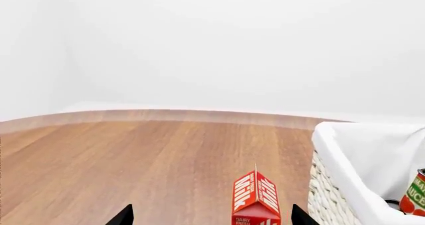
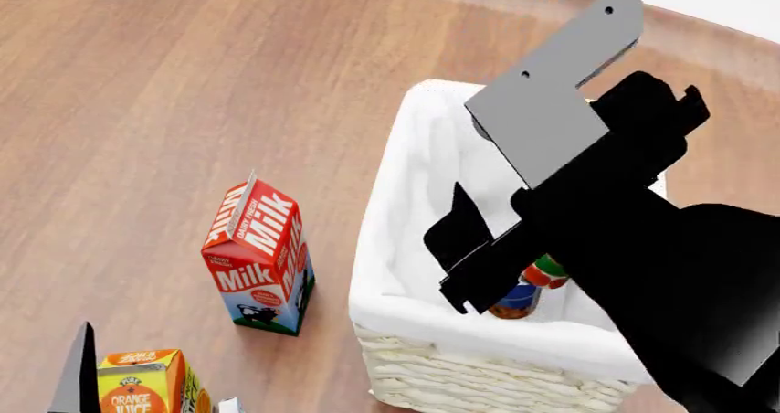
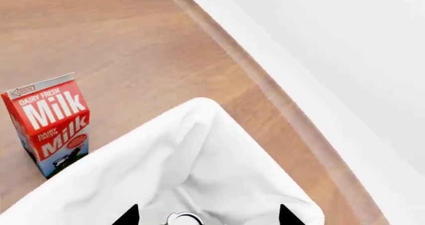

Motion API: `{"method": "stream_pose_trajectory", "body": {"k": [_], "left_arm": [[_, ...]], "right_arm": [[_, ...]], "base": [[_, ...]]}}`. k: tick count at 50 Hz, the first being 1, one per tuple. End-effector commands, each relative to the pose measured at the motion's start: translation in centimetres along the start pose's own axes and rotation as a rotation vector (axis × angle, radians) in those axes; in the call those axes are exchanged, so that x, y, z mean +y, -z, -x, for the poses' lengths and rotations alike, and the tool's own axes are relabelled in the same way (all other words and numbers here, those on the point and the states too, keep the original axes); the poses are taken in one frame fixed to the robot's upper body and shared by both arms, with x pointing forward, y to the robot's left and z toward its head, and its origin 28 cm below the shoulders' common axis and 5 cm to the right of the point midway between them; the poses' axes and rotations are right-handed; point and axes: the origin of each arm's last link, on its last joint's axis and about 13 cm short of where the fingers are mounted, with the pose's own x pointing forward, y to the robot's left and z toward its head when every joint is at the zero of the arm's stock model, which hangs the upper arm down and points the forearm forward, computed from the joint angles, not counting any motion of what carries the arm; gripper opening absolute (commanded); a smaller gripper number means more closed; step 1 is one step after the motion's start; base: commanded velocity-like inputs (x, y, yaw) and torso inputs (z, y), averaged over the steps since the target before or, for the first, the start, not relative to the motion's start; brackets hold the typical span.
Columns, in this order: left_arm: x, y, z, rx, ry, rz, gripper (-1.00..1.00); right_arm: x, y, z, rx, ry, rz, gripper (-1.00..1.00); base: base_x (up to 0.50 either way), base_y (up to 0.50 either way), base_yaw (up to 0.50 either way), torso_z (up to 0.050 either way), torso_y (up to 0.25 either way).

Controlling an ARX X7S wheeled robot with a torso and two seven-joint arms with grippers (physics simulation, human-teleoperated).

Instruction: Pick up the alphabet soup and the tomato sauce, and put them in the basket.

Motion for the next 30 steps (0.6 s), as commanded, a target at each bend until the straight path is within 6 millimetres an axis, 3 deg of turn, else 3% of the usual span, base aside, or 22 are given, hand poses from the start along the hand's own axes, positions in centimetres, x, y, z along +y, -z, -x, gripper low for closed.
{"method": "stream_pose_trajectory", "body": {"k": [1,9,30], "left_arm": [[0.1,-0.3,-0.6,-0.054,0.008,0.041,1.00],[0.0,-0.5,-0.4,-0.061,0.017,0.044,1.00],[0.1,-0.7,-0.3,-0.069,0.012,0.043,1.00]], "right_arm": [[1.2,0.2,2.0,-0.176,0.060,-0.076,1.00],[2.7,1.0,2.4,-0.269,0.155,-0.043,1.00],[7.0,4.6,4.1,-0.450,0.304,-0.228,1.00]], "base": [[0.00,0.00,0.00,0.000,0.000],[0.00,0.00,0.00,0.000,0.000],[0.00,0.00,0.00,0.000,0.000]]}}
